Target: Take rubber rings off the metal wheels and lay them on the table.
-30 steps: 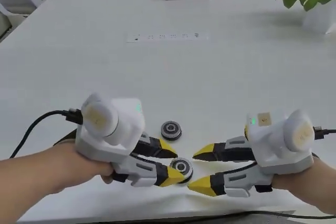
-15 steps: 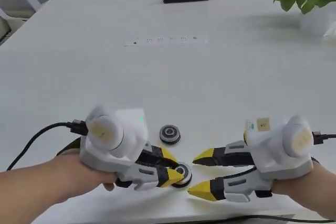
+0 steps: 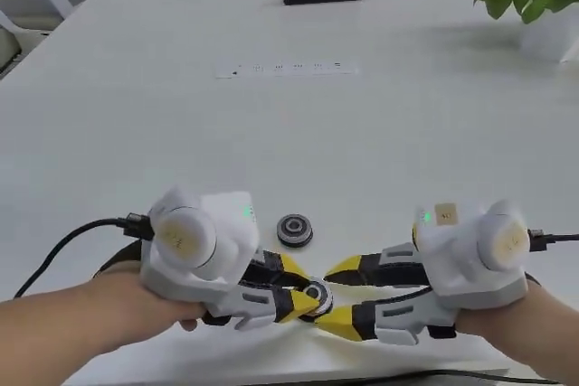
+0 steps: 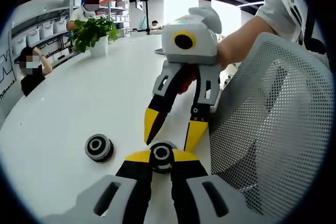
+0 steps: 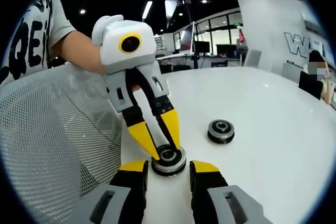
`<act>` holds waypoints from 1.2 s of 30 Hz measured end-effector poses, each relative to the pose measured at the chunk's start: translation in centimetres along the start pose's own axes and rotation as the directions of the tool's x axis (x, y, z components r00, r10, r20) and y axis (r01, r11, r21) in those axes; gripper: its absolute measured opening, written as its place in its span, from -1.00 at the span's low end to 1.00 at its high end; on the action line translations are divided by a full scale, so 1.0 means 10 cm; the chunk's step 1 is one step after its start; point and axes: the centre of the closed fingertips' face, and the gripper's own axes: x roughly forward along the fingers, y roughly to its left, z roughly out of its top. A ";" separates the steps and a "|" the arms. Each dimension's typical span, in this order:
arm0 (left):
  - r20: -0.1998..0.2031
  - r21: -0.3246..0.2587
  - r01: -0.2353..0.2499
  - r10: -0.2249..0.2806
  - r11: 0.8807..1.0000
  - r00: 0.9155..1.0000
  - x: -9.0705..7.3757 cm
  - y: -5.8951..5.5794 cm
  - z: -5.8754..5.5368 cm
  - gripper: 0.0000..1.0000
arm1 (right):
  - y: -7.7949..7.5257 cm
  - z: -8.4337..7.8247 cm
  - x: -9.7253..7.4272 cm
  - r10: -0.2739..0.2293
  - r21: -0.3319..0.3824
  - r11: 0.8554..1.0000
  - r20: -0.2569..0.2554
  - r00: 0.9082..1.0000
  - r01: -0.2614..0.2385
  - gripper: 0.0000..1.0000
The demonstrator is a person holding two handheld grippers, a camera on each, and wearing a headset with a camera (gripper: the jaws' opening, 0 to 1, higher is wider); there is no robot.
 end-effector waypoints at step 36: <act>0.000 -0.004 -0.019 0.019 1.000 1.000 0.00 0.00 0.00 -0.85 | 0.00 -0.09 -0.08 -0.033 0.022 0.999 -0.018 0.999 0.033 -0.74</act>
